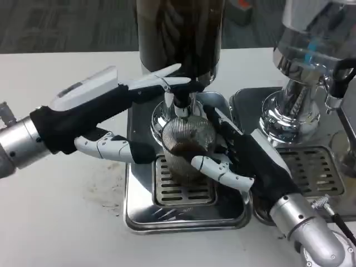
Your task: Grasp the cup under the faucet to collect the drink, then remove the cup.
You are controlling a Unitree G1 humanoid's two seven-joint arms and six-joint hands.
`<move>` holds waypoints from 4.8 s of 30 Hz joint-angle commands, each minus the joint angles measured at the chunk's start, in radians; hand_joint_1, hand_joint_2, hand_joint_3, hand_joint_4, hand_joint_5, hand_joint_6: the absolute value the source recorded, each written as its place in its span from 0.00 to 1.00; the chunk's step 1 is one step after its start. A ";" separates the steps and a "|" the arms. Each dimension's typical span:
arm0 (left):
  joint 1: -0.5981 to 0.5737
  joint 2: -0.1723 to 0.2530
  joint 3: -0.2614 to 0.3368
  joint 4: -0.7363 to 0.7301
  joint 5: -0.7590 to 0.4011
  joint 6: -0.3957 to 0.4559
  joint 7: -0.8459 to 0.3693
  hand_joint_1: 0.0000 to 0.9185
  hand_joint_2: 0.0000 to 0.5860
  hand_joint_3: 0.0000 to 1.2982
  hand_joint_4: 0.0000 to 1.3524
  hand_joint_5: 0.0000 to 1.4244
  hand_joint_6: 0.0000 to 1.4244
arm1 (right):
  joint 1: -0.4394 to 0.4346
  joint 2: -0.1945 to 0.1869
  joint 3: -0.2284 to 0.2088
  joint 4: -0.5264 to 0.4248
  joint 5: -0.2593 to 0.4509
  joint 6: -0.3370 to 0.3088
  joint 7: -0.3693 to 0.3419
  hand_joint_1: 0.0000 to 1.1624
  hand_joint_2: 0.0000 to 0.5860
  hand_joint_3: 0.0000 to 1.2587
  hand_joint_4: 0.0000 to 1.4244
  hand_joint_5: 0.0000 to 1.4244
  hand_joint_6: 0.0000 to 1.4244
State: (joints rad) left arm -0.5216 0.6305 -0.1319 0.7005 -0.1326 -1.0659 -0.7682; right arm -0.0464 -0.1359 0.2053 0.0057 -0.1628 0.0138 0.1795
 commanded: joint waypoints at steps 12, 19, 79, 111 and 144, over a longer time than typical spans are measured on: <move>-0.012 -0.054 0.066 0.039 -0.152 0.120 -0.157 0.00 0.11 0.06 0.00 0.02 0.08 | -0.004 0.004 -0.007 0.012 0.005 -0.029 -0.004 0.47 0.40 0.03 0.00 0.00 0.11; -0.021 -0.075 0.105 0.044 -0.171 0.151 -0.216 0.00 0.11 0.04 0.00 0.02 0.08 | -0.006 0.006 -0.009 0.014 0.004 -0.031 -0.006 0.48 0.39 0.03 0.00 0.00 0.11; 0.027 -0.125 0.248 -0.091 -0.283 0.307 -0.343 0.00 0.14 0.01 0.00 0.05 0.10 | -0.002 0.018 -0.018 0.030 0.013 -0.060 -0.008 0.47 0.40 0.04 0.00 0.00 0.12; 0.234 -0.122 0.336 -0.194 -0.288 0.338 -0.246 0.00 0.16 0.03 0.00 0.06 0.12 | -0.009 -0.012 0.011 0.031 -0.028 -0.046 -0.004 0.59 0.31 0.00 0.00 0.00 0.06; 0.327 -0.111 0.362 -0.226 -0.267 0.354 -0.191 0.00 0.18 0.06 0.01 0.07 0.13 | -0.043 -0.002 0.038 0.098 -0.067 -0.039 0.007 0.61 0.32 0.00 0.00 0.00 0.04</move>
State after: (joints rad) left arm -0.2044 0.5066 0.2233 0.4826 -0.4157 -0.7155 -0.9716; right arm -0.0802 -0.1336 0.2282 0.0895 -0.2169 -0.0330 0.1790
